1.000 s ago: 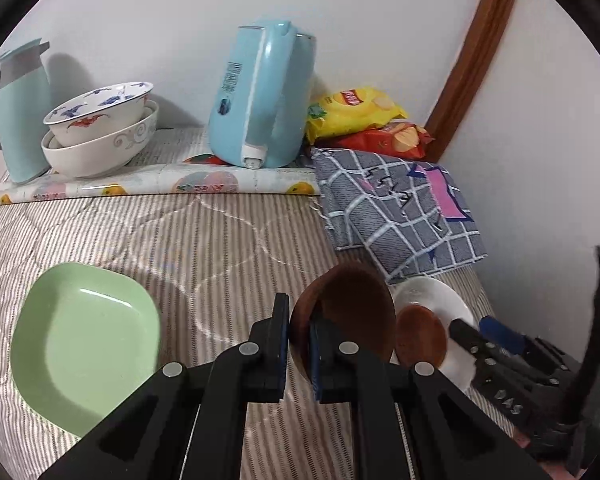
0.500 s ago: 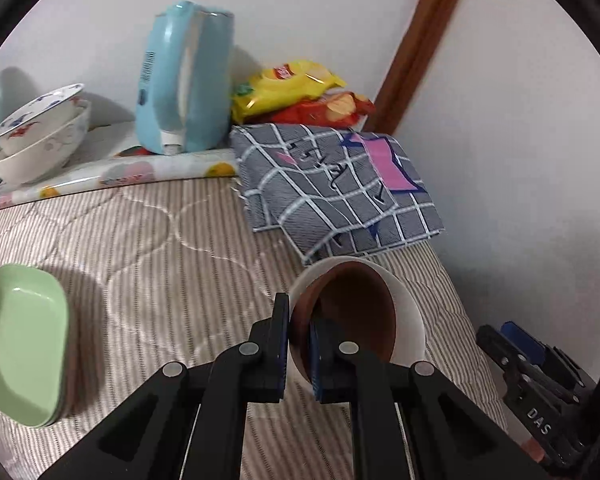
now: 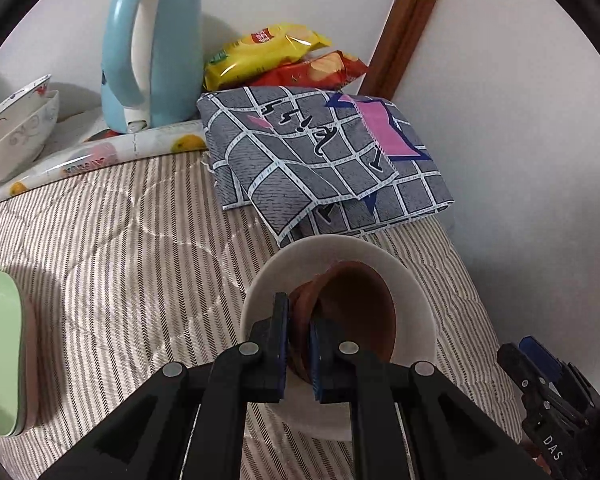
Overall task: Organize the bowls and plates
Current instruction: 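Lower the left gripper's brown bowl into the white bowl and open the left gripper, then grasp the white bowl rim with the left gripper while the right gripper grasps the rim too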
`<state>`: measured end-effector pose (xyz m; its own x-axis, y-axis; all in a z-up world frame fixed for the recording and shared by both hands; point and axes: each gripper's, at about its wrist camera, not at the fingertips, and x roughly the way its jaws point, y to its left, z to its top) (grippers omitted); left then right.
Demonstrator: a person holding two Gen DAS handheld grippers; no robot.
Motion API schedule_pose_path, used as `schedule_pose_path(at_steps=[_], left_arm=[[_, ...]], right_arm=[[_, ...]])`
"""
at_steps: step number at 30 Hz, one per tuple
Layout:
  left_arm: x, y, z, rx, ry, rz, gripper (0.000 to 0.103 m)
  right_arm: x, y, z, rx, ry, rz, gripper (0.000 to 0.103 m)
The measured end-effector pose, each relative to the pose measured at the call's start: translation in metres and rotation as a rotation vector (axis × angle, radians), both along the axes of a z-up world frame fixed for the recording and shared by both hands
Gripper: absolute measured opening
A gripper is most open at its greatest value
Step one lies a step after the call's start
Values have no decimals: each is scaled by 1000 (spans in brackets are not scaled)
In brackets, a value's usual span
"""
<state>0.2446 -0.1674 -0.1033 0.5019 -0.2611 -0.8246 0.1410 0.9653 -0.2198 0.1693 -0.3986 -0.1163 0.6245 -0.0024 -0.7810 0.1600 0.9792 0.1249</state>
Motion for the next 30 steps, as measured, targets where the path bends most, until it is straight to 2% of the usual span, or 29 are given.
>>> schedule_pose_path(at_steps=[20,27,30], left_arm=[[7,1,-6,-56,50,-21,12],[-3,10,16,-58,-4,-31,19],[-5,19,25,-60,-25,-30,26]], right_arm=[[-1,4,-2,8,12,5,47],[6,17,6,15,-4,47,47],[12,25,10,32,-9,70,47]])
